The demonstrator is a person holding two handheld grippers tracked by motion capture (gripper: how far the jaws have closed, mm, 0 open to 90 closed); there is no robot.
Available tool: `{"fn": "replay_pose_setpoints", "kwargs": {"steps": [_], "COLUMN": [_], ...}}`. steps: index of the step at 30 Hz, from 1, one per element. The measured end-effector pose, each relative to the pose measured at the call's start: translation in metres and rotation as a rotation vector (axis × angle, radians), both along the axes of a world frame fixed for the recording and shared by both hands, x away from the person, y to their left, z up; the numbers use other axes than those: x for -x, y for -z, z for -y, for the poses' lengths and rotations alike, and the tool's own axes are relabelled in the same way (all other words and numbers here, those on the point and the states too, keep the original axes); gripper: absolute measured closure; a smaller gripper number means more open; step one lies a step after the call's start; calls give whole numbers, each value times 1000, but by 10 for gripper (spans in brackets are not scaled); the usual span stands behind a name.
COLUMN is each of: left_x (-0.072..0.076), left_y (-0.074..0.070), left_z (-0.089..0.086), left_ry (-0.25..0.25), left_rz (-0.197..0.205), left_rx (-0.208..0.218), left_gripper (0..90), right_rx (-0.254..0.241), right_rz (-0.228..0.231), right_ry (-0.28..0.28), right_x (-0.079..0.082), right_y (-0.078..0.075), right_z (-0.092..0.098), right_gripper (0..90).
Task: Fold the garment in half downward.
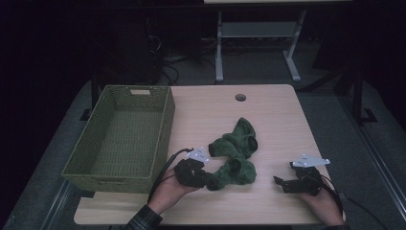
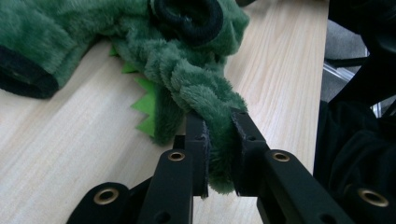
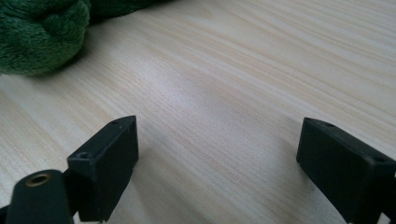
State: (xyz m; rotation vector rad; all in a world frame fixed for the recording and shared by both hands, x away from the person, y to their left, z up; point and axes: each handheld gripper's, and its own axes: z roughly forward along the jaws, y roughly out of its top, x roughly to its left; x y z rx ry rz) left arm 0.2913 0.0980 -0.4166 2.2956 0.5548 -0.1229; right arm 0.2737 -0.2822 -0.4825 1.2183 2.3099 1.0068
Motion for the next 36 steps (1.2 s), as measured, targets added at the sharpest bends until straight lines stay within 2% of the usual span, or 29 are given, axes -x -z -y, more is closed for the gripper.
{"fn": "replay_pose_setpoints", "kwargs": {"steps": [2, 10, 15, 16, 20, 21, 22, 23, 25, 27, 28, 29, 30, 31, 34, 36], "left_x": [0, 2, 1, 1, 0, 0, 0, 0, 0, 0, 0, 0, 0, 0, 0, 0], "left_y": [-1, -1, -4, -5, -7, -7, -7, -7, -7, -7, -7, -7, -7, -7, -6, -6], "left_z": [-1, -10, -14, -14, -15, -16, -16, -16, -16, -15, -15, -15, -15, -15, -15, -14], "left_ry": [-7, -36, -58, -63, -74, -75, -78, -79, -74, -70, -70, -69, -70, -69, -67, -63], "left_rz": [6, 8, 4, -1, 1, -1, 0, 1, 1, 0, 0, -1, -1, -4, -9, -10], "left_rx": [9, -8, 14, 15, 18, 18, 18, 18, 14, 12, 12, 12, 13, 13, 11, 7], "left_gripper": [765, 671, 705, 776, 771, 770, 770, 769, 769, 770, 771, 771, 773, 777, 779, 779], "right_rx": [0, -1, 0, 0, 1, 2, 8, 9, -37, -64, -64, -80, -114, -132, -181, -198], "right_rz": [0, -1, -1, -1, -1, -4, 5, 15, 17, 28, 28, 32, 31, 36, 38, 39], "right_ry": [0, 1, 2, 2, 5, -1, -11, -11, -21, -35, -35, -53, -87, -107, -179, -223], "right_x": [0, 0, 0, 0, 1, 1, 4, 4, 5, 7, 7, 8, 10, 10, 10, 9], "right_y": [0, 0, 0, 0, 0, -1, -6, -9, -17, -24, -24, -27, -33, -36, -44, -47], "right_z": [0, 0, 0, 0, 0, 0, -1, -1, -2, -5, -5, -7, -13, -17, -34, -48], "right_gripper": [124, 124, 125, 125, 136, 194, 376, 406, 542, 631, 631, 678, 764, 801, 886, 897]}}
